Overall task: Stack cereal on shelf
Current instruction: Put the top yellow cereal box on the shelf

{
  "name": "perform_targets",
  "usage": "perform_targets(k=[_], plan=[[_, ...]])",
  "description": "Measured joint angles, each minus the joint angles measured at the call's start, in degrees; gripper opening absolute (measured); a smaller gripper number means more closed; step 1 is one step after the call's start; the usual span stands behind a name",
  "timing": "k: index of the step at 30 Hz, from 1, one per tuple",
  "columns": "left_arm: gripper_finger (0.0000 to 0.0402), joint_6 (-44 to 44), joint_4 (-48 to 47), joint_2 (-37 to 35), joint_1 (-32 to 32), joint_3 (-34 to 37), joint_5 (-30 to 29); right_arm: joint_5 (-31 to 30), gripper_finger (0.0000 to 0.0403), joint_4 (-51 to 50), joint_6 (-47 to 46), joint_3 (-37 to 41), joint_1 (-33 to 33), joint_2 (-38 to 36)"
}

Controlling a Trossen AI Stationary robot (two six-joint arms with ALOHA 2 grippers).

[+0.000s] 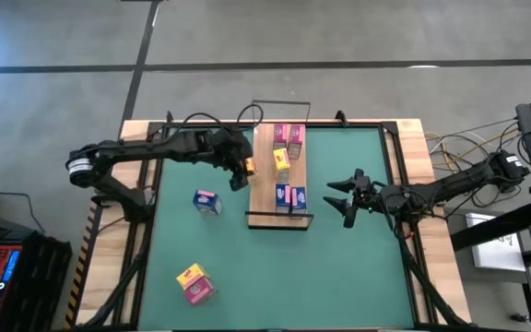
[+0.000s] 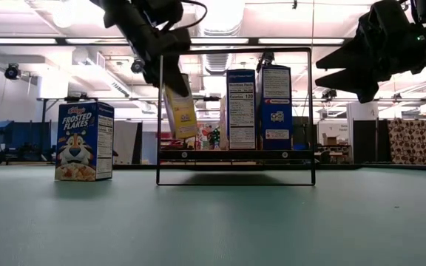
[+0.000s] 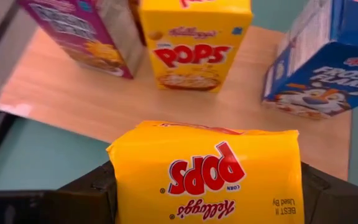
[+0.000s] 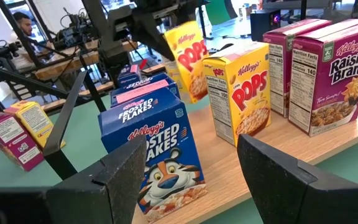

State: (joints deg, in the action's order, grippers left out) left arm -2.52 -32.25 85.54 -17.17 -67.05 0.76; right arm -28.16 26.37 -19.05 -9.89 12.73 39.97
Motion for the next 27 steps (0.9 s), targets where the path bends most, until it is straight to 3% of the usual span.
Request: perform_targets(k=[13, 19, 27], plan=[[0.0246, -3.54, -4.79, 9.26, 0.20, -9.34, 4.61, 0.00, 0.0240, -0.11, 0.00, 0.00, 0.00, -0.01], [0.0246, -6.26, -10.52, 14.01, 0.26, -14.99, 4.54, 0.00, 0.0240, -0.15, 0.00, 0.00, 0.00, -0.01], [0.0246, -9.88, -11.17, 16.45, 0.14, -18.08, 4.24, 0.00, 0.0240, -0.58, 0.00, 0.02, 0.00, 0.00]])
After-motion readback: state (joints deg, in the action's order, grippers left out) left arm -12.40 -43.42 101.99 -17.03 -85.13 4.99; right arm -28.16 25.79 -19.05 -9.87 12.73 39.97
